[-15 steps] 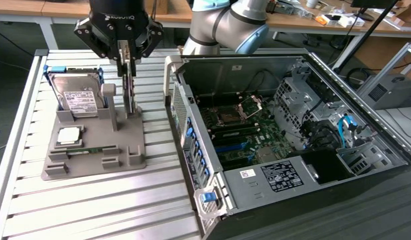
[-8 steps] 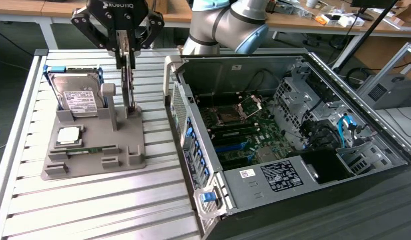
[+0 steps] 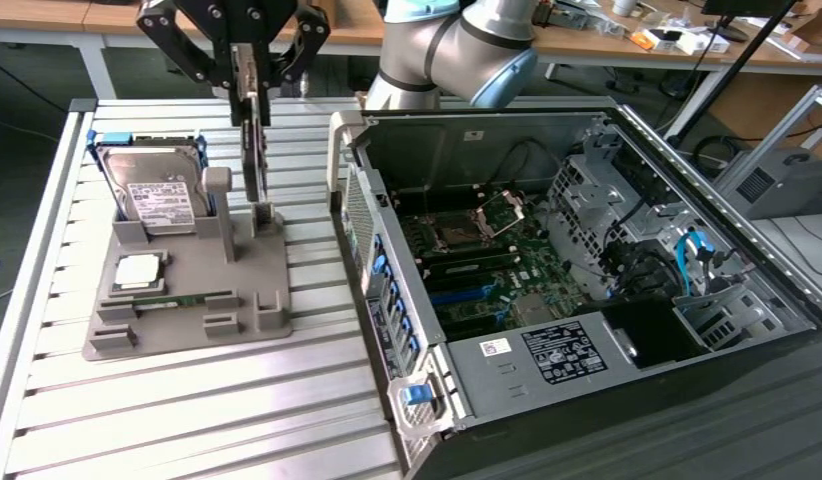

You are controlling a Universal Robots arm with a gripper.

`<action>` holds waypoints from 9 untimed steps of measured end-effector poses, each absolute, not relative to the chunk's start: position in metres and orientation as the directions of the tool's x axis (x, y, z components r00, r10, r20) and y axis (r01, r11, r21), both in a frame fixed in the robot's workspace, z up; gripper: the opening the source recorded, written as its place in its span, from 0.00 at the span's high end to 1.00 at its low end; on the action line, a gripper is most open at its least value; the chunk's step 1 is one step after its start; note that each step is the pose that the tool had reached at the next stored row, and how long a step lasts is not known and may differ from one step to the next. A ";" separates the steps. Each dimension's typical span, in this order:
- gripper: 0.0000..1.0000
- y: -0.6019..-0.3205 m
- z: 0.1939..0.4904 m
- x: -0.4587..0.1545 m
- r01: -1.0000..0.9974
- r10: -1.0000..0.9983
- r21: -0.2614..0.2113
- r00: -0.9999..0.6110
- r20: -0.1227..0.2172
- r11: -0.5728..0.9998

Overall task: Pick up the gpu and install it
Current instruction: 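Pick up the gpu and move the gpu toward the slot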

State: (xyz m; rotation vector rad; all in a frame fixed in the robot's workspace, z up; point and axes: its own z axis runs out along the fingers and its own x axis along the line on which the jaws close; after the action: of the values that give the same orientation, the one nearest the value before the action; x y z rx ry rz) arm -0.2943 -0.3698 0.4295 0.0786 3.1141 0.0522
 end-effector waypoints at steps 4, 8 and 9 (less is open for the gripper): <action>0.73 -0.370 0.436 -0.294 0.050 0.051 0.034 -0.998 -0.025 0.998; 0.73 -0.370 0.436 -0.294 0.050 0.051 0.034 -0.998 -0.025 0.998; 0.73 -0.370 0.436 -0.294 0.050 0.051 0.034 -0.998 -0.025 0.998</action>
State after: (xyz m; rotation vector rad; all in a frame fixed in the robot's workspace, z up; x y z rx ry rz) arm -0.2942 -0.3698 0.4358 0.0786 3.1142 0.0522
